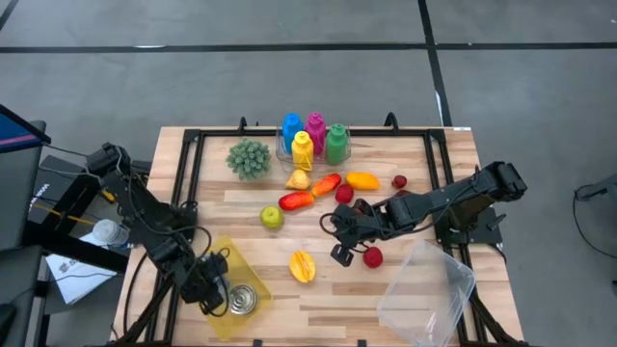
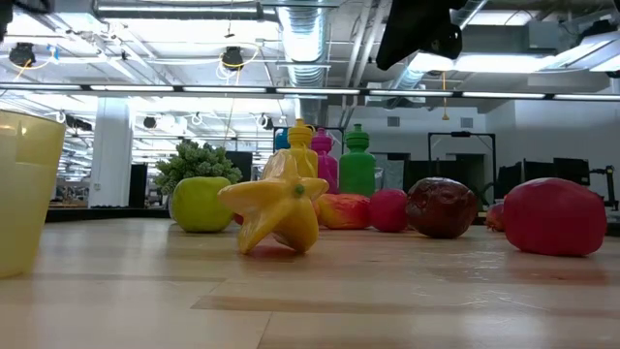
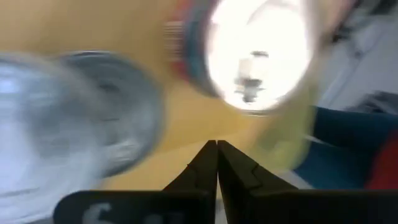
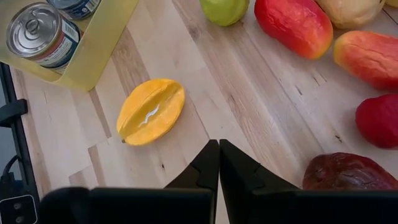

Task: Pick & Place Food Item
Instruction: Put the green tuna can into the yellow bin

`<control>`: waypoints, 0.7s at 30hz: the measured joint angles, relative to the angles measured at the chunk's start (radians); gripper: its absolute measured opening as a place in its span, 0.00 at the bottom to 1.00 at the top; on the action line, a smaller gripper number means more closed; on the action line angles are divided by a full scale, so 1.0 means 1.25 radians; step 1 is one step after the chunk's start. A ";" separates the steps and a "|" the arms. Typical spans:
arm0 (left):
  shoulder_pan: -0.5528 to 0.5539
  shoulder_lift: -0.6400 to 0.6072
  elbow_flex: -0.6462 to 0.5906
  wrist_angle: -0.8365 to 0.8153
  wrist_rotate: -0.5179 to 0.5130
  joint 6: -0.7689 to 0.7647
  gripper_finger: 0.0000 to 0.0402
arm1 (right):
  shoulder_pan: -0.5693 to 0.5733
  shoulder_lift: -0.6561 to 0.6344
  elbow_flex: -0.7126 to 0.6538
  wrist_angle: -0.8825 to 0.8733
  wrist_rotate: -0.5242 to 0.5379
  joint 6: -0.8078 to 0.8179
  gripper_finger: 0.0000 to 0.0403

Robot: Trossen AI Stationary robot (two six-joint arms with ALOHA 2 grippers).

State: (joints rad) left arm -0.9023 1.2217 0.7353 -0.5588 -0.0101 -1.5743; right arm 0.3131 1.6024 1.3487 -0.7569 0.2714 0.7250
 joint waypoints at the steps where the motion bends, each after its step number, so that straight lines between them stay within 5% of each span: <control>1: 0.000 0.000 0.000 0.033 0.000 0.000 0.00 | 0.000 0.000 0.000 0.000 0.000 0.000 0.02; 6: 0.000 -0.002 0.015 0.092 -0.018 -0.022 0.00 | 0.001 0.000 0.000 0.000 0.000 0.000 0.02; 14: 0.000 -0.004 0.179 -0.426 -0.087 -0.040 0.00 | 0.001 0.000 0.000 0.000 0.000 -0.002 0.02; 21: -0.010 0.053 0.165 -0.446 -0.076 -0.042 0.00 | 0.002 0.000 0.000 0.000 0.000 -0.001 0.02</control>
State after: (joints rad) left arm -0.9142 1.2878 0.9421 -1.1160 -0.1048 -1.6267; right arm 0.3151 1.6024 1.3487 -0.7567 0.2710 0.7242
